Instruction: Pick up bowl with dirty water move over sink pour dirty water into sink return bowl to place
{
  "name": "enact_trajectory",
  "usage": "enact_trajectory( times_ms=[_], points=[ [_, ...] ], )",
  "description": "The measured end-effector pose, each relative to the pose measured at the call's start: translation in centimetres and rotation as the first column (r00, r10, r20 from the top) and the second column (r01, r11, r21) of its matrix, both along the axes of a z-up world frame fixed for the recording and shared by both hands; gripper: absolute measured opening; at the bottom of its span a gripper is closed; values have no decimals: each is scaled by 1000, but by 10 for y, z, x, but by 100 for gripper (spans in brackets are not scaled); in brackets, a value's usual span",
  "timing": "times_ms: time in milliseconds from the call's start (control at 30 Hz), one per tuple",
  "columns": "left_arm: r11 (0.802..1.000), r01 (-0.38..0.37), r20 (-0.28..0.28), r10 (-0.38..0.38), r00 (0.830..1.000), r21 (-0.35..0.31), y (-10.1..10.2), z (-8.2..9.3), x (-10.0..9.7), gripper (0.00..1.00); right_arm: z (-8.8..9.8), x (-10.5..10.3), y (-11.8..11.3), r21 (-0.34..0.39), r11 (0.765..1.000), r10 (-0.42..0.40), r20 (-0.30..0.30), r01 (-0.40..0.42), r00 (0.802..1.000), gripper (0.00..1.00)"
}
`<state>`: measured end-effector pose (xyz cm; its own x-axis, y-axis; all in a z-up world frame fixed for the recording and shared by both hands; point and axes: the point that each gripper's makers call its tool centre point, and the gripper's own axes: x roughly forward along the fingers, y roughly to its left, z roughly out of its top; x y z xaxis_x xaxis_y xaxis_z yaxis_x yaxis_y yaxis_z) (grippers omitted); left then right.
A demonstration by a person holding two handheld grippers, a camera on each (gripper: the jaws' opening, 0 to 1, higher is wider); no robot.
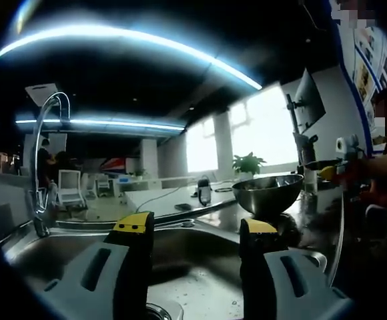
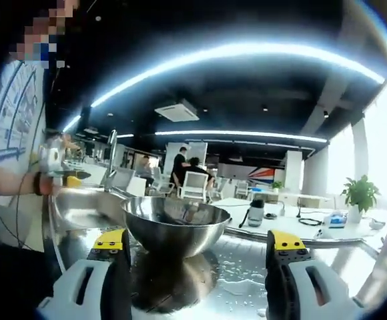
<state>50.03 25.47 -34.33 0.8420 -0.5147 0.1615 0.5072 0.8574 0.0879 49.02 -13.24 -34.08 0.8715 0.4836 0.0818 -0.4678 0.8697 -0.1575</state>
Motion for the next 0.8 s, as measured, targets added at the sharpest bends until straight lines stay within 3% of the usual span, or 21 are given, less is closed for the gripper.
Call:
enact_trajectory(
  times_ms=[167,200,400,533,667,800],
  points=[
    [1000,-8,2,8,1000,-6,2,1,0,49,5,4,-1,49,999,4,21,-5,1000,75],
    [1000,-9,1,9,1000,-8,2,1,0,49,8,3,1,104,994,15,19,-17,1000,75],
    [1000,-11,-1,11,1000,-14,3,1,0,49,2,0,3,66,998,22,26,-23,999,75],
    [1000,-16,7,16,1000,-4,2,1,-1,49,10,1,-6,133,991,-7,44,1,999,74],
    [1000,-14,9,14,1000,-24,4,3,0,49,7,1,-9,97,995,-30,58,24,998,73],
    [1000,-8,12,8,1000,-25,3,4,-2,49,9,1,-13,128,992,-25,52,18,998,73]
  ],
)
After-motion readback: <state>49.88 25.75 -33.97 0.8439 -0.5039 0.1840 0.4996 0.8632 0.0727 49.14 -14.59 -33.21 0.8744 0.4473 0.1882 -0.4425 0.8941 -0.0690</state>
